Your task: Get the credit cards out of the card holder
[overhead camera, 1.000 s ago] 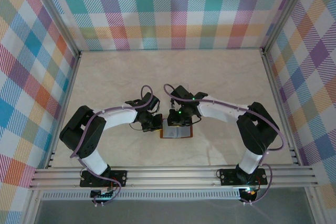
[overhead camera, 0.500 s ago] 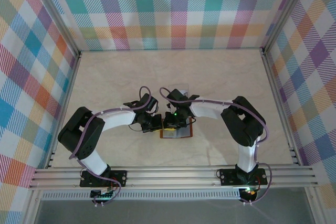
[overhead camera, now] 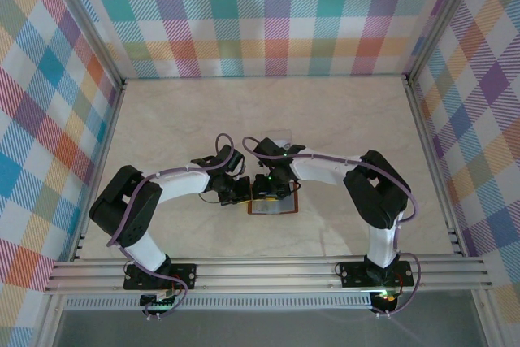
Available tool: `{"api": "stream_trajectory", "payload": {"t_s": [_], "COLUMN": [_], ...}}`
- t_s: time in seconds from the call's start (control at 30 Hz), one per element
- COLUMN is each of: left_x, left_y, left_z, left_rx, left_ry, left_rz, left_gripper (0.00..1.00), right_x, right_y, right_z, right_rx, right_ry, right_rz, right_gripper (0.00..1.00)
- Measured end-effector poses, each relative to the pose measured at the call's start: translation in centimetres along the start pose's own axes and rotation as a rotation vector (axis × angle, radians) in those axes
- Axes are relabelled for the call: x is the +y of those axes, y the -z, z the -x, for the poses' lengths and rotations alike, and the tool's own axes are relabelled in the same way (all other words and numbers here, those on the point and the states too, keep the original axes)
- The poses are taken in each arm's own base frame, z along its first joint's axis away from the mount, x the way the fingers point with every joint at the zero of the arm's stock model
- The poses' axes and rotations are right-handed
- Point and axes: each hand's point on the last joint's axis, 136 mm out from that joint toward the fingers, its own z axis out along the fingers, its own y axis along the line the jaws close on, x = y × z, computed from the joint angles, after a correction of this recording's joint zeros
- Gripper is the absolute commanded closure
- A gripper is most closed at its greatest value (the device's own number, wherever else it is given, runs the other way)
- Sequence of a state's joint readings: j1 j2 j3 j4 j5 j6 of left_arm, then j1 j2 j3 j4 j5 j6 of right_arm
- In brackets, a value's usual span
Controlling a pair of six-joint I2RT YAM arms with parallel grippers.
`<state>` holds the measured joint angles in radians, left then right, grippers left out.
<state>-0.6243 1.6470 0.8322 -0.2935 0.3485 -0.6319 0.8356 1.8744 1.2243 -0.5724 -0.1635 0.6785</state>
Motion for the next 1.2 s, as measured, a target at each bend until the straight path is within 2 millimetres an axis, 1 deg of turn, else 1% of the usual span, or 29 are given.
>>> {"api": "stream_trajectory", "payload": {"t_s": [0.37,0.63,0.83,1.03,1.2], "left_x": [0.0,0.0,0.0,0.0,0.2], "left_y": [0.0,0.0,0.0,0.2,0.4], "left_z": [0.0,0.0,0.0,0.0,-0.3], "left_rx": [0.001,0.004,0.014,0.024,0.041], "left_ry": [-0.009,-0.017,-0.019,-0.015,-0.005], "left_rz": [0.001,0.004,0.014,0.024,0.050], "left_gripper": [0.98,0.98,0.98,0.97,0.97], "right_x": [-2.2,-4.1,-4.7,-4.9,-5.6], "right_y": [1.6,2.1,2.4,3.2,3.1], "right_z": [-0.1,-0.4,-0.4,-0.2,-0.4], "right_rx": [-0.028,-0.030,-0.035,-0.061,-0.062], "right_ry": [0.032,0.037,0.039,0.047,0.052], "right_rz": [-0.203,-0.299,-0.332,-0.345,-0.373], "right_gripper": [0.51,0.52,0.53,0.54,0.54]}}
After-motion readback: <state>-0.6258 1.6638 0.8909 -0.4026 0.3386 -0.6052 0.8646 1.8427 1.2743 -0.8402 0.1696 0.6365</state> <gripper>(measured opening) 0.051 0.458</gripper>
